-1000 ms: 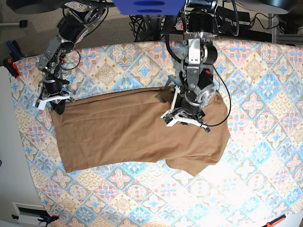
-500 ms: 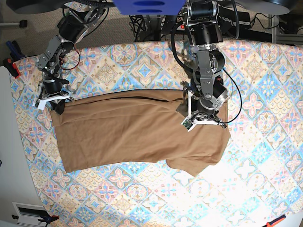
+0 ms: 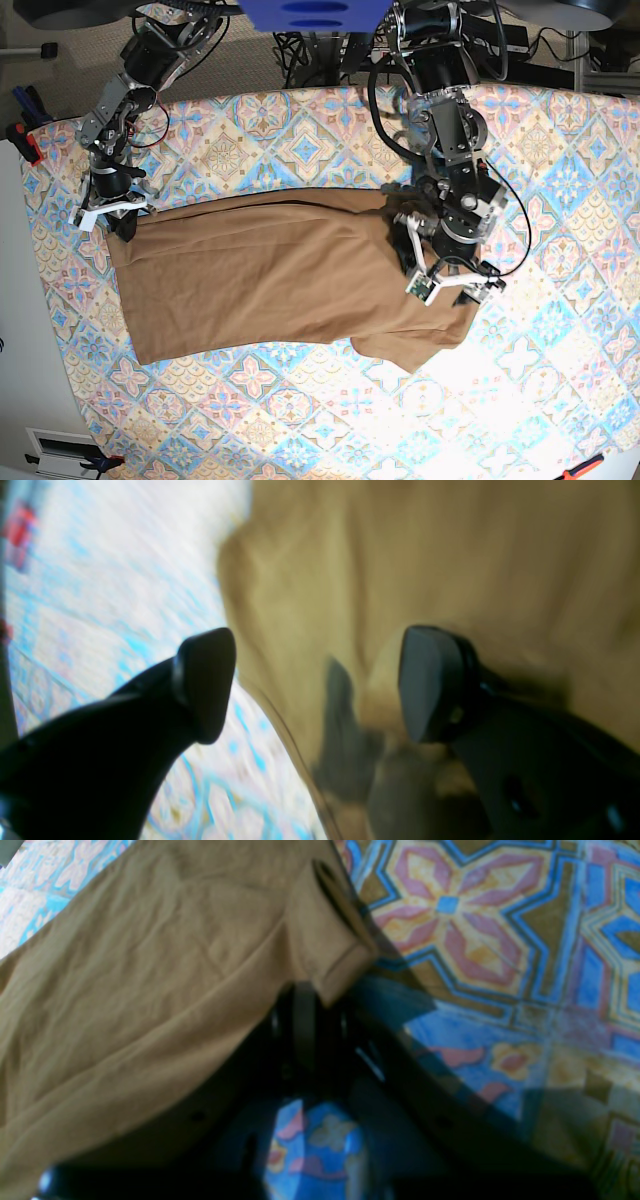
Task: Layout the t-shirt on the table in an organized manner, then fold the t-shirt properly
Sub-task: 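Pull the left gripper back toward the shirt edge, smoothing the fabric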
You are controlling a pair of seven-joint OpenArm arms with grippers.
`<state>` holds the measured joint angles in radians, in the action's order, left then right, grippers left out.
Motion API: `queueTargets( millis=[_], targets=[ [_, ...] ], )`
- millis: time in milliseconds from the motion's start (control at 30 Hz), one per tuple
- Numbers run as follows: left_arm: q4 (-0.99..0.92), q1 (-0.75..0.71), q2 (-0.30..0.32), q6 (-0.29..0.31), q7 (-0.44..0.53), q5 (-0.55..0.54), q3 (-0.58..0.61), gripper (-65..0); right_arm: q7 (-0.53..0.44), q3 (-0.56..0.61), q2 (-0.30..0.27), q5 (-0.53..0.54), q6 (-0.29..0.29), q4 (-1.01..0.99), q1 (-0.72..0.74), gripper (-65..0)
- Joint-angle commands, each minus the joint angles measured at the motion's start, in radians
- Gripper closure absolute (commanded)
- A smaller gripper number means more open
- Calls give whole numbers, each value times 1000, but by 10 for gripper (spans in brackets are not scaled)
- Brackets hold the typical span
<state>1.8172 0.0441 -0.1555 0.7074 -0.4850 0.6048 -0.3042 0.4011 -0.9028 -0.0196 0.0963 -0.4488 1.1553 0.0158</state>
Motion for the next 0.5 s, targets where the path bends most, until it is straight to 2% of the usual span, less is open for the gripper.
queueTargets(
  millis=[0,133,200,333,467],
  targets=[
    [59,9,-2,-9,-16,-30,-11,-449,127,-8,-4,-96,72,-19,-30,0],
    [206,-13,-2,-9,-191,-107,-10,-340,129,-8,-4,-96,72,-19,-30,0],
    [234,-54,-2,-9,-234,-130,0,-237,129,-8,-4,-96,72,-19,-30,0],
    [230,-117,14,-9,-231,-162,44,-1,129,-6,-4,-96,72,-19,-30,0],
    [181,-74,18,-9,-231,-162,73,0,129,-6,-1,-96,72,-19,-30,0]
  ],
)
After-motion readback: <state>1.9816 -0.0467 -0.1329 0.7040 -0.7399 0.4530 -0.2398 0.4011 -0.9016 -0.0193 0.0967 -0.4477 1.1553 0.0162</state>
